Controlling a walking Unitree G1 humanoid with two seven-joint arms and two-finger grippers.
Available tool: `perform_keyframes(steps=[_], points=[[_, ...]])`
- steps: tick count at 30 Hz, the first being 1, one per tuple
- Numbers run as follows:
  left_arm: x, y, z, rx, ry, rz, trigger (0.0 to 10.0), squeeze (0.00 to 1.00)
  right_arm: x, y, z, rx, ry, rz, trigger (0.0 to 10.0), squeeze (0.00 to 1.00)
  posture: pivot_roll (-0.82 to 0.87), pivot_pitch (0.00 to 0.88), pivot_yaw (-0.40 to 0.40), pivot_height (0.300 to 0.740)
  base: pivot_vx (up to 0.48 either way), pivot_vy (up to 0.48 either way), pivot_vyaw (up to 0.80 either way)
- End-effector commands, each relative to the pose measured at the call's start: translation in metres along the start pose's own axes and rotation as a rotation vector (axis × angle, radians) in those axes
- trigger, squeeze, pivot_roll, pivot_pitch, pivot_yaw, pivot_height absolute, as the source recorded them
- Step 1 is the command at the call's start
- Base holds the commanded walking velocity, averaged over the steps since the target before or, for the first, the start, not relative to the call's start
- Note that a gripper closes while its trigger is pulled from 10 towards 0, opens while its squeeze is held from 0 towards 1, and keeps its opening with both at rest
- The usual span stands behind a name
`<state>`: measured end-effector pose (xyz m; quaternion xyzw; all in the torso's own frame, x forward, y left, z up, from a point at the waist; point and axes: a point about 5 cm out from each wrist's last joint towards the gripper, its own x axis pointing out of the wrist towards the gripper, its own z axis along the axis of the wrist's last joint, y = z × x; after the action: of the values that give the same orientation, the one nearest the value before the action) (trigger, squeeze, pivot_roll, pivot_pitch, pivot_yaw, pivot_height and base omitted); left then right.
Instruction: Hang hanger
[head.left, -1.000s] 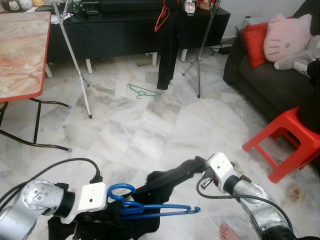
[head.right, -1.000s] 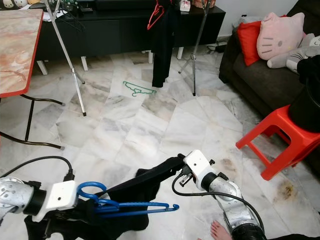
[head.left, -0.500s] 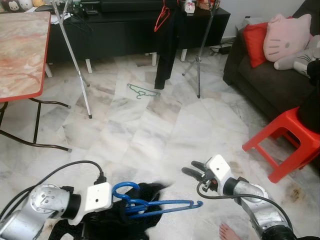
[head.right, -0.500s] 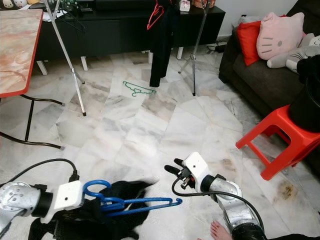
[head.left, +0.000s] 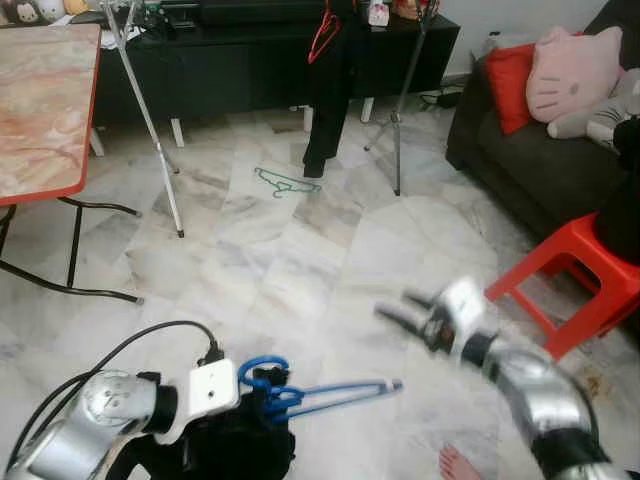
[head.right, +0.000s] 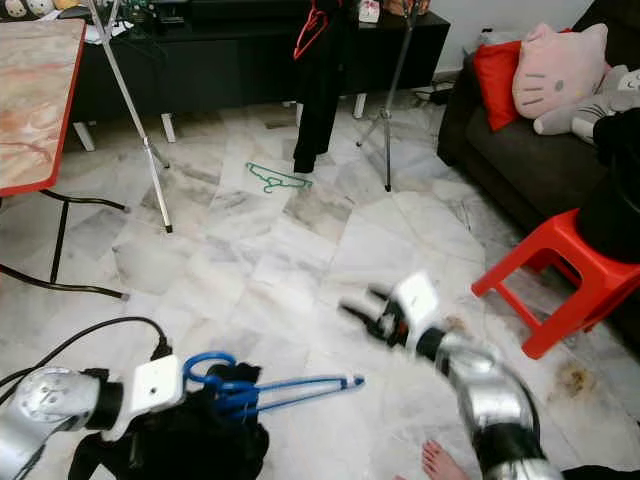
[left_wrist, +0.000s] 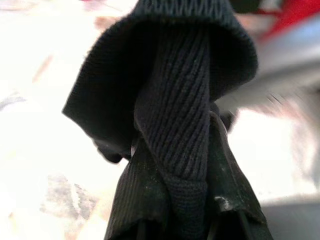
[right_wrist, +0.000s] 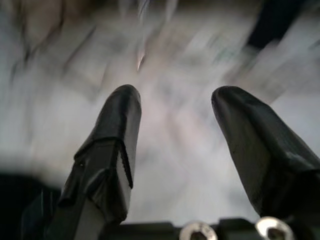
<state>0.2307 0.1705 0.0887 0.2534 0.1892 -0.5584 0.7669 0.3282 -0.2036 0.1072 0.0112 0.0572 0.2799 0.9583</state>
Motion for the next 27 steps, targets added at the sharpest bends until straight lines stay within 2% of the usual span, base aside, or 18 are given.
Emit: perform_keyframes(steps=[1,3,4,6,7,8,10,13,14,15,20,21,24,25,27], points=[[0.000,0.009,0.005,-0.001,-0.021,0.065,10.0,0.00,0.001,-0.002,0.014,0.039,-0.074,-0.016,10.0,1.00,-0.02,0.089,-0.115,0.740,0.000,0.000,0.00],[0.007,0.016,0.010,-0.033,-0.065,0.145,10.0,0.00,0.009,0.000,0.038,0.060,-0.178,-0.003,10.0,1.00,-0.02,0.088,-0.113,0.740,0.000,0.000,0.00],[0.010,0.018,0.012,-0.045,-0.081,0.166,10.0,0.00,0.012,0.002,0.046,0.068,-0.211,0.011,10.0,0.95,-0.01,0.086,-0.111,0.740,0.000,0.000,0.00],[0.011,0.019,0.013,-0.052,-0.088,0.175,10.0,0.00,0.013,0.003,0.050,0.075,-0.227,0.021,10.0,0.95,-0.01,0.086,-0.111,0.740,0.000,0.000,0.00],[0.013,0.020,0.015,-0.060,-0.093,0.172,10.0,0.00,0.016,0.007,0.053,0.073,-0.231,0.057,10.0,0.00,-0.02,0.085,-0.109,0.740,0.000,0.000,0.00],[0.017,0.019,0.017,-0.072,-0.091,0.146,10.0,0.00,0.020,0.020,0.053,0.043,-0.199,0.177,10.0,0.00,-0.02,0.084,-0.106,0.740,0.000,0.000,0.00],[0.019,0.020,0.018,-0.070,-0.082,0.122,10.0,0.00,0.022,0.030,0.049,-0.002,-0.140,0.279,10.0,0.00,-0.02,0.088,-0.103,0.740,0.000,0.000,0.00],[0.020,0.021,0.019,-0.059,-0.072,0.109,10.0,0.00,0.023,0.035,0.044,-0.038,-0.088,0.346,10.0,0.00,-0.02,0.093,-0.102,0.740,0.000,0.000,0.00],[0.020,0.021,0.022,-0.048,-0.069,0.087,10.0,0.00,0.019,0.039,0.041,-0.077,-0.021,0.447,10.0,0.00,-0.02,0.098,-0.100,0.740,0.000,0.000,0.00],[0.020,0.021,0.022,-0.048,-0.069,0.087,10.0,0.00,0.019,0.039,0.041,-0.077,-0.021,0.447,10.0,0.00,-0.02,0.098,-0.100,0.740,0.000,0.000,0.00],[0.017,0.019,0.029,-0.014,-0.067,0.032,10.0,0.00,0.007,0.047,0.036,-0.201,0.167,0.706,10.0,0.00,-0.03,0.104,-0.097,0.740,0.000,0.000,0.00],[0.017,0.019,0.029,-0.014,-0.067,0.032,10.0,0.00,0.007,0.047,0.036,-0.201,0.167,0.706,10.0,0.00,-0.03,0.104,-0.097,0.740,0.000,0.000,0.00],[0.011,0.012,0.034,0.026,-0.053,-0.056,10.0,0.00,0.001,0.051,0.031,-0.288,0.297,0.867,10.0,0.00,-0.02,0.107,-0.100,0.740,0.000,0.000,0.00],[0.011,0.012,0.034,0.026,-0.053,-0.056,10.0,0.00,0.001,0.051,0.031,-0.288,0.297,0.867,10.0,0.00,-0.02,0.107,-0.100,0.740,0.000,0.000,0.00],[0.010,0.010,0.033,0.038,-0.026,-0.090,10.0,0.00,0.002,0.049,0.023,-0.341,0.395,0.906,10.0,0.00,-0.01,0.104,-0.101,0.740,0.000,0.000,0.00]])
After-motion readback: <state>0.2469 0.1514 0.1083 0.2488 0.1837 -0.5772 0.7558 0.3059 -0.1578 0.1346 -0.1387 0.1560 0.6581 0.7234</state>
